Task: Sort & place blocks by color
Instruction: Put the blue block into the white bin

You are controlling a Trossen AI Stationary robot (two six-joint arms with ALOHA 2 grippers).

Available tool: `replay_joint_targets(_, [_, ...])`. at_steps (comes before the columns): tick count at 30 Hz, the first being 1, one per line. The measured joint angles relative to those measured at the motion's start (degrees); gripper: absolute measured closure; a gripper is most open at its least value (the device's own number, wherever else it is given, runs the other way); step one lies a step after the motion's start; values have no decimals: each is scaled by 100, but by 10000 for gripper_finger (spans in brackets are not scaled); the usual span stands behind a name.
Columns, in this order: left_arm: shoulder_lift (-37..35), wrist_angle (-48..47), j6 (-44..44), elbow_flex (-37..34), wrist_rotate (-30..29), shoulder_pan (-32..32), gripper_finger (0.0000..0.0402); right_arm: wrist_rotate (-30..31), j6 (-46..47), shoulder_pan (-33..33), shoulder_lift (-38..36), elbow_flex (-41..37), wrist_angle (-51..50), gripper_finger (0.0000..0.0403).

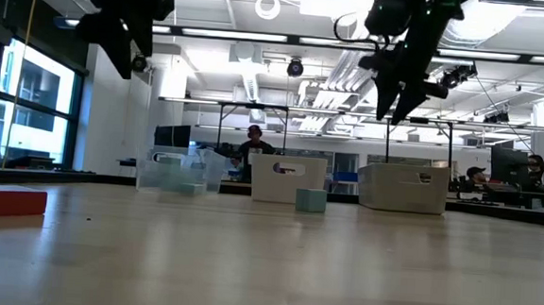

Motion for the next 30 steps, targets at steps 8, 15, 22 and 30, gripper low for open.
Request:
replay_joint_targets(8, [0,1,-1494,0,-58,-1389,194,-50,29,541,-121,2,1,241])
replay_joint_targets(15, [84,7,-2708,2,-171,-2511,194,-49,-4,804,-121,2,168,241])
replay_joint_targets(22, [595,241,-3479,2,-234,-3355,194,-49,-11,949,-121,2,351,241])
replay_joint_targets(30, [1368,924,-3984,2,-219,-3963,194,-49,-65,980,-116,2,318,241])
